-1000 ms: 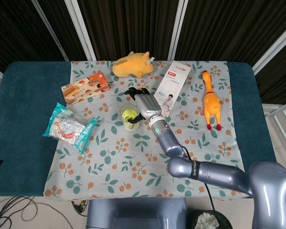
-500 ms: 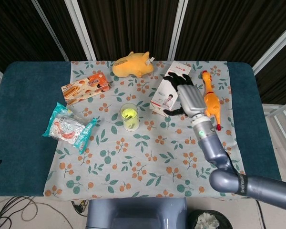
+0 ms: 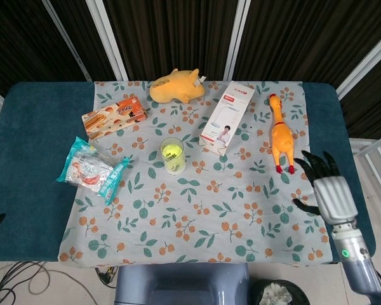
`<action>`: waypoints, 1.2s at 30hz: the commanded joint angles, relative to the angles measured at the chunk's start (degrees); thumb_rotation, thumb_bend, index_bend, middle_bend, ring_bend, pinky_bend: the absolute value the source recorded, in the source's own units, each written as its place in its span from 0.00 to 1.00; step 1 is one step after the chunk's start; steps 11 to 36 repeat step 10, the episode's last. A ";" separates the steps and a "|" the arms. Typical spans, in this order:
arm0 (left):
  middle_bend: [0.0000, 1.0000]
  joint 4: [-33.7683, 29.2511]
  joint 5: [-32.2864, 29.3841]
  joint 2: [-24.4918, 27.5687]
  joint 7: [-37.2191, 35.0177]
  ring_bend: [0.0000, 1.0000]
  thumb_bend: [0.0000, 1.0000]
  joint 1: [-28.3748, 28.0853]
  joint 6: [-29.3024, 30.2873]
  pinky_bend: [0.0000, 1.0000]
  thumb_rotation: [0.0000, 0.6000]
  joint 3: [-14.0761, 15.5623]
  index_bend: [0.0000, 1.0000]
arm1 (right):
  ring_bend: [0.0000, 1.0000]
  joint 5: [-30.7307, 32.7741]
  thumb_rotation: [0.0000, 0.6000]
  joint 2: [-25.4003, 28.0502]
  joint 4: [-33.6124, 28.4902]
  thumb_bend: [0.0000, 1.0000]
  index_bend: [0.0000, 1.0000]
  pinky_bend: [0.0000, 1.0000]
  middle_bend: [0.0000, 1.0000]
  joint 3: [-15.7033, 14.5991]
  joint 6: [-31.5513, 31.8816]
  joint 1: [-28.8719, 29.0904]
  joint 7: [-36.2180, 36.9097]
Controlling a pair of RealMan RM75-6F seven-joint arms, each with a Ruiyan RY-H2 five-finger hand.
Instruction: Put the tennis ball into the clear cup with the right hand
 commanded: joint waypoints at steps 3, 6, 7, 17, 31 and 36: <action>0.00 0.27 0.12 -0.45 0.68 0.00 0.00 -0.28 -0.39 0.07 1.00 0.16 0.06 | 0.14 -2.85 1.00 -1.85 5.12 0.21 0.18 0.00 0.11 -3.93 5.18 -6.10 -1.05; 0.00 0.51 0.08 -0.73 0.93 0.00 0.00 -0.44 -0.61 0.07 1.00 0.14 0.06 | 0.14 -4.20 1.00 -2.97 7.39 0.21 0.18 0.00 0.11 -4.43 7.16 -7.86 -0.30; 0.00 0.62 0.10 -0.84 1.05 0.00 0.00 -0.49 -0.62 0.07 1.00 0.14 0.06 | 0.13 -4.65 1.00 -3.29 7.93 0.21 0.18 0.00 0.11 -4.57 7.62 -8.28 0.10; 0.00 0.80 0.39 -1.17 1.59 0.00 0.00 -0.62 -0.70 0.07 1.00 0.31 0.06 | 0.13 -5.47 1.00 -4.03 9.21 0.21 0.18 0.00 0.11 -4.59 8.53 -9.16 0.95; 0.00 0.80 0.39 -1.17 1.59 0.00 0.00 -0.62 -0.70 0.07 1.00 0.31 0.06 | 0.13 -5.47 1.00 -4.03 9.21 0.21 0.18 0.00 0.11 -4.59 8.53 -9.16 0.95; 0.00 0.80 0.39 -1.17 1.59 0.00 0.00 -0.62 -0.70 0.07 1.00 0.31 0.06 | 0.13 -5.47 1.00 -4.03 9.21 0.21 0.18 0.00 0.11 -4.59 8.53 -9.16 0.95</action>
